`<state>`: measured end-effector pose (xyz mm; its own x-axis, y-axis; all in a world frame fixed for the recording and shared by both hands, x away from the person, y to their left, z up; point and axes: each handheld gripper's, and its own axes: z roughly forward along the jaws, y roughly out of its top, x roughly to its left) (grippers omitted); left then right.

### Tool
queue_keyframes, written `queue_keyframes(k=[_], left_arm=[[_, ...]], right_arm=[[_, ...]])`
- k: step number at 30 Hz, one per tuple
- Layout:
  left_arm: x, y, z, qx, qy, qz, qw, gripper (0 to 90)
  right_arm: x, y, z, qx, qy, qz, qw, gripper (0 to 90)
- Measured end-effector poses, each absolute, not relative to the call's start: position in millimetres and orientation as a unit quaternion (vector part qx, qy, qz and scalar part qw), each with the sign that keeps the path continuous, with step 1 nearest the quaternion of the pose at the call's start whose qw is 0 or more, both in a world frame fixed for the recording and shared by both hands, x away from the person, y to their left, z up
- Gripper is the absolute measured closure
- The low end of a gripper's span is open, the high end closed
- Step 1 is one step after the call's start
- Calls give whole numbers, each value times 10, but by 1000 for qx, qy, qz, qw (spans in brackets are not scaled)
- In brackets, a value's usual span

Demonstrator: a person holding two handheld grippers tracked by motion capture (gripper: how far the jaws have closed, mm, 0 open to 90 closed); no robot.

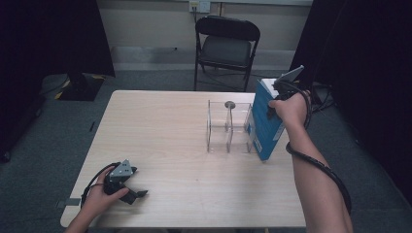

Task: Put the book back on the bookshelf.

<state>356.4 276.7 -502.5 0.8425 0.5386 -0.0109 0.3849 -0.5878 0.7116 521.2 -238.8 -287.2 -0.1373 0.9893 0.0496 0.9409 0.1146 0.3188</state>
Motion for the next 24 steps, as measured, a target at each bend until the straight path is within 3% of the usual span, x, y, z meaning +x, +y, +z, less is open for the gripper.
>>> queue_keyframes(k=[24], left_arm=[[3570, 2758, -5024, 885, 261, 103, 371, 0]], right_arm=[[5164, -2330, -2917, 644, 745, 144, 99, 580]])
